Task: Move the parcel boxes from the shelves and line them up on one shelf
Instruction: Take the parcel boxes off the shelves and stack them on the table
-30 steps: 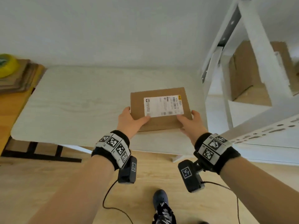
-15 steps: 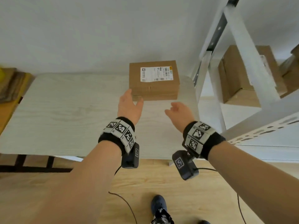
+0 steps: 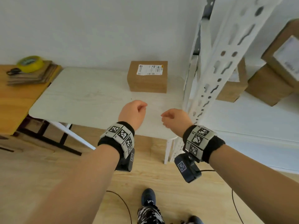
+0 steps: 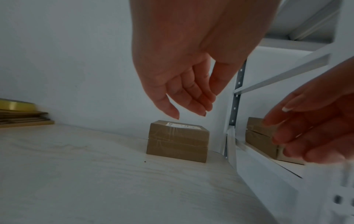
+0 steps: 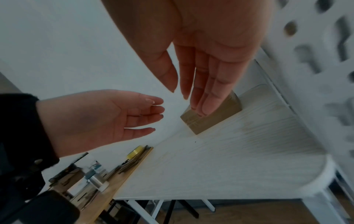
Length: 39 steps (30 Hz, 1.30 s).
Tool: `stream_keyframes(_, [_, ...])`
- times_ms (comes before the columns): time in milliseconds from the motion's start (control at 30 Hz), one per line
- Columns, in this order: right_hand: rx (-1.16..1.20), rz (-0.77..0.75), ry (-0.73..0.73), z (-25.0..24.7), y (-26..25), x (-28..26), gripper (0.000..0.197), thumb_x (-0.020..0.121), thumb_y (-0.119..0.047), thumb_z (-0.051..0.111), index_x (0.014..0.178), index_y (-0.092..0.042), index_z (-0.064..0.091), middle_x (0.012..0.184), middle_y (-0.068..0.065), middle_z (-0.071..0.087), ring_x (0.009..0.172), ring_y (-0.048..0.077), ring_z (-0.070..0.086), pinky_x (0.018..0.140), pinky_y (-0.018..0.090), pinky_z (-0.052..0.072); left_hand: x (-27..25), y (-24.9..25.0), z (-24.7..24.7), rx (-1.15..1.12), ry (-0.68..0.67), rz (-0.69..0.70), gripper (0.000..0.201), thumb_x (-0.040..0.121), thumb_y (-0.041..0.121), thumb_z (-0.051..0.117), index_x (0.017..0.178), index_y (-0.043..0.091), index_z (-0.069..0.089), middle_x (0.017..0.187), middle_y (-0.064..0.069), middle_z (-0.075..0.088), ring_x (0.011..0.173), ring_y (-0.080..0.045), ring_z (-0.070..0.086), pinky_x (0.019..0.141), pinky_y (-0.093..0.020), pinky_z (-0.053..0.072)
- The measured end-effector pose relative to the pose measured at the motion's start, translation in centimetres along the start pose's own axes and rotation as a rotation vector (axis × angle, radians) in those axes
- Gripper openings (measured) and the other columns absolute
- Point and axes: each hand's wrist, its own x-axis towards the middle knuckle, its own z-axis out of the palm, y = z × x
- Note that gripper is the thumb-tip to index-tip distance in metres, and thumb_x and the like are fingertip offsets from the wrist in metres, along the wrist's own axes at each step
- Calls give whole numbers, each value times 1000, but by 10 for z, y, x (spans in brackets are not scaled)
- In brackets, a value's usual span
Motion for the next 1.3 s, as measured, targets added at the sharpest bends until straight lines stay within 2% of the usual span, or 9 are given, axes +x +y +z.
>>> stream_keyframes(200, [-14, -75, 41, -69, 39, -64, 18, 88, -14, 54, 100, -13, 67, 88, 0, 64, 85, 16, 61, 80, 25, 48, -70, 57, 36, 20, -11, 16, 23, 95, 21, 51, 113, 17, 65, 110, 3, 66, 91, -6, 55, 82, -18, 40])
stream_keyframes(500, [-62, -69, 209, -171, 88, -99, 19, 88, -13, 53, 101, -10, 67, 96, 5, 67, 93, 22, 62, 86, 33, 50, -106, 152, 101, 13, -132, 132, 23, 96, 21, 49, 112, 18, 64, 110, 3, 66, 97, -10, 59, 88, -23, 45])
stream_keyframes(667, [-94, -17, 294, -203, 97, -82, 18, 88, -13, 54, 101, -10, 66, 101, 8, 67, 93, 23, 61, 81, 32, 50, -78, 193, 120, 19, -151, 199, 28, 96, 20, 45, 120, 16, 60, 118, 0, 63, 106, -15, 59, 94, -26, 44])
stream_keyframes(800, [-190, 25, 327, -221, 99, -58, 25, 90, -16, 52, 112, -11, 63, 111, 7, 63, 101, 22, 57, 82, 27, 44, -38, 213, 141, 44, -160, 181, 41, 94, 22, 50, 134, 13, 44, 129, -8, 51, 115, -24, 52, 99, -36, 42])
stream_keyframes(933, [-190, 11, 345, -232, 97, -26, 44, 90, -17, 53, 134, -17, 45, 134, 7, 48, 112, 23, 53, 86, 27, 41, 4, 223, 161, 82, -135, 41, 63, 89, 28, 57, 141, 10, 27, 137, -14, 35, 123, -32, 41, 103, -42, 37])
stream_keyframes(1033, [-263, 31, 296, -235, 97, 4, 56, 89, -14, 52, 141, -19, 34, 146, 7, 32, 122, 26, 47, 85, 26, 37, 33, 228, 171, -9, -109, -98, 65, 89, 19, 55, 143, 5, 23, 139, -15, 32, 126, -33, 39, 105, -41, 35])
stream_keyframes(1133, [-318, 72, 202, -235, 99, 28, 66, 90, -11, 50, 147, -24, 19, 154, 4, 17, 131, 27, 38, 82, 23, 34, 54, 232, 180, -138, -78, -214, 72, 90, 8, 48, 149, 4, 7, 153, -17, 13, 138, -33, 26, 114, -37, 24])
stream_keyframes(1233, [-344, 92, 145, -233, 106, 49, 67, 92, -13, 46, 149, -28, 14, 156, 5, 12, 138, 27, 28, 91, 26, 36, 73, 232, 191, -208, -66, -267, 72, 91, 2, 41, 149, 3, -2, 157, -15, 0, 144, -28, 13, 118, -33, 14])
stream_keyframes(1300, [-379, 114, 114, -232, 111, 53, 66, 93, -13, 44, 149, -29, 12, 158, 2, 7, 140, 25, 24, 100, 27, 34, 80, 230, 196, -220, -77, -279, 72, 90, -1, 39, 149, 3, -2, 157, -15, 2, 144, -28, 13, 118, -33, 13])
